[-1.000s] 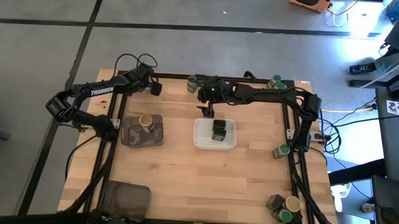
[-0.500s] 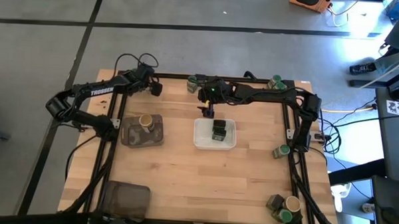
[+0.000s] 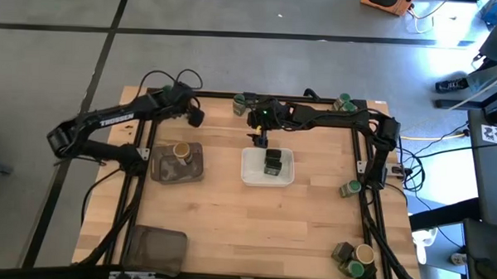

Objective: Sort spices by type
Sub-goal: Put the gold seasoning bottle into the top black bin, then put the green seasoning bottle into the bottom black bin

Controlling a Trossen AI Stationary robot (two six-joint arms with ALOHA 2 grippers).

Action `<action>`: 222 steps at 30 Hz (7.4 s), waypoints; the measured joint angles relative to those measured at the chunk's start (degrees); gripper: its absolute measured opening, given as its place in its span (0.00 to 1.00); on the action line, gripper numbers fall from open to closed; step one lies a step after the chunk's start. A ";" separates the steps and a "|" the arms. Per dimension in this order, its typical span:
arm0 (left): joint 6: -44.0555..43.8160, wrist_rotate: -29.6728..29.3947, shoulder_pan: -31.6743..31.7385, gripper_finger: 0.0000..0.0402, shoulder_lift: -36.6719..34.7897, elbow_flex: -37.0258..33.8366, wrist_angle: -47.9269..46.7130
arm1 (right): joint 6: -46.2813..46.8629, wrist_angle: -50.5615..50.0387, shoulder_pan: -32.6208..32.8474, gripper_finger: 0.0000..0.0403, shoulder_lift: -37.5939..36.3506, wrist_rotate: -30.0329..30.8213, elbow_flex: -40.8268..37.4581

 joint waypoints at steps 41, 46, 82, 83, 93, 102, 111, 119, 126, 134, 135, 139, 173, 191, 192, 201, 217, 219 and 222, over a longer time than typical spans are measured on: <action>-10.90 18.89 -34.18 0.68 -22.45 0.68 -11.09 | 0.32 2.98 0.04 0.93 0.00 -10.01 0.00; -11.13 12.48 -36.57 0.68 -22.36 -1.70 -11.22 | 0.69 2.99 0.04 0.93 0.00 -10.01 0.00; -21.91 8.23 -36.60 0.68 -25.27 -6.98 -22.72 | 1.54 3.34 0.07 0.93 0.00 -10.08 0.00; -22.19 8.02 -36.60 0.68 -25.02 -7.12 -22.69 | 1.54 3.35 0.07 0.93 0.00 -10.08 0.00; -25.23 7.45 -36.53 0.68 -22.91 -11.33 -22.39 | 1.53 3.36 0.07 0.93 0.00 -10.10 0.00; -27.00 5.55 -36.51 0.70 -21.74 -11.35 -22.24 | 1.52 3.40 0.07 0.93 0.00 -10.10 0.00; -27.27 4.93 -36.51 0.81 -21.52 -11.31 -22.03 | 1.52 3.34 0.07 0.93 0.00 -10.10 0.00; -20.17 4.93 -36.51 0.82 -21.55 -3.85 -22.12 | 1.52 3.39 0.07 0.93 0.00 -10.10 0.00; -8.62 -1.60 -36.25 0.82 -21.65 -1.70 -9.99 | 1.52 3.73 0.07 0.93 0.00 -9.17 0.00; 3.98 0.58 -29.16 0.82 -21.48 -7.29 8.23 | -1.50 7.02 -1.61 0.93 -0.62 -0.71 0.09; 4.87 0.72 -27.77 0.82 -21.46 -7.75 9.02 | -1.78 7.87 -2.24 0.93 -0.78 -0.53 0.11; 7.75 2.87 -22.36 0.82 -21.41 -10.26 14.15 | -1.45 10.62 -5.50 0.93 -0.81 -1.89 0.13; 5.56 8.99 -11.32 0.82 3.74 -10.19 42.75 | -1.02 9.52 -9.42 0.93 -1.66 -5.44 0.09; 6.47 7.22 -8.84 0.82 30.16 9.94 42.76 | 3.49 -6.96 -19.64 0.93 -3.39 -12.39 0.00; 6.43 6.39 -8.81 0.82 30.53 10.15 42.68 | 3.49 -6.88 -19.65 0.93 -3.39 -12.47 0.00; 5.42 3.13 -7.04 0.82 31.16 10.28 44.09 | 2.83 -6.33 -19.45 0.93 -3.32 -12.04 0.00; 6.58 7.38 -5.69 0.82 37.80 10.29 52.25 | 1.89 -5.74 -19.49 0.93 -2.80 -12.04 0.00; 6.63 7.40 -5.34 0.81 37.96 10.29 52.88 | 1.89 -5.78 -19.45 0.93 -2.80 -12.04 0.00; 6.78 7.41 -5.26 0.77 37.98 10.29 52.96 | 1.87 -5.78 -19.45 0.93 -2.80 -12.04 0.00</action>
